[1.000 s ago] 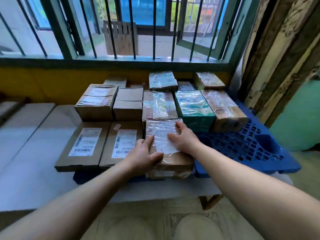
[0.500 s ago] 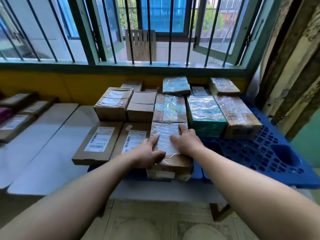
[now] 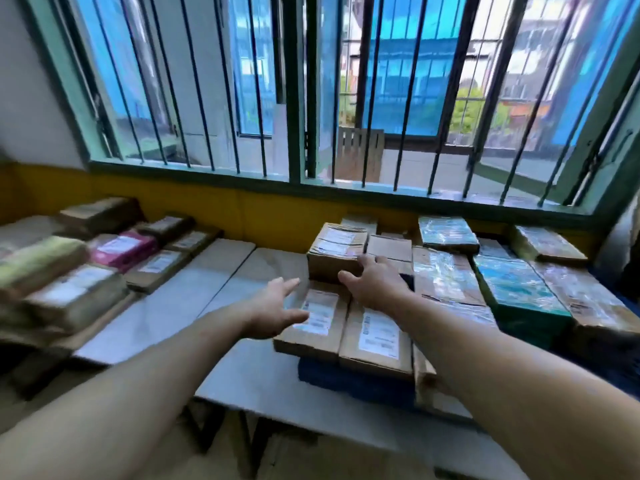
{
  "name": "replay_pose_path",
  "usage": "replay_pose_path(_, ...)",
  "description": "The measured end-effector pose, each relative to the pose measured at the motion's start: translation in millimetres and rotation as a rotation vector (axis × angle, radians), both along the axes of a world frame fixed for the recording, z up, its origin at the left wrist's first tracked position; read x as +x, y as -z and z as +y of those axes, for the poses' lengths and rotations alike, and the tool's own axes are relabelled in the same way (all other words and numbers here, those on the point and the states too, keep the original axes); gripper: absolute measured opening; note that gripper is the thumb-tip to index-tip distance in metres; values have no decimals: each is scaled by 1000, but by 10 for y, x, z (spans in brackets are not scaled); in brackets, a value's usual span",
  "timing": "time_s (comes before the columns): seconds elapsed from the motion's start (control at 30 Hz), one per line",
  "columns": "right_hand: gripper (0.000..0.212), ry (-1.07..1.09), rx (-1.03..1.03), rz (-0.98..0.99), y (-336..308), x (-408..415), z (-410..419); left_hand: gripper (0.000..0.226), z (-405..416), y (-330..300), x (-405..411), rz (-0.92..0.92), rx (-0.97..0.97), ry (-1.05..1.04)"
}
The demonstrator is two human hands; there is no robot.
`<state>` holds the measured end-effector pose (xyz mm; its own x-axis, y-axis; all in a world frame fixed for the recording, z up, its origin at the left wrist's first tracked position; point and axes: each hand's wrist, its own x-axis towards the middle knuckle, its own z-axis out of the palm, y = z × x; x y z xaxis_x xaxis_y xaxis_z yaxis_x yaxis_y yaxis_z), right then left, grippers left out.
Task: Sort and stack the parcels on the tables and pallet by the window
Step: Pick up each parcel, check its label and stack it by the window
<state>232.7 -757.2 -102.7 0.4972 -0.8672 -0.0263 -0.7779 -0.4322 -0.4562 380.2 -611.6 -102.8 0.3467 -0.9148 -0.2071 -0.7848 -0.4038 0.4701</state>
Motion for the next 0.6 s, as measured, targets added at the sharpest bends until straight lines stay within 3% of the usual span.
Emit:
replay_pose_path(0.37, 73, -412, 26, -13, 18, 2577, 1626, 80, 2056, 97, 2255, -83, 43, -398)
replay_pose_path(0.6, 70, -556, 77, 10, 173, 3650, 2140, 79, 2683, 329, 3095, -26, 22, -577)
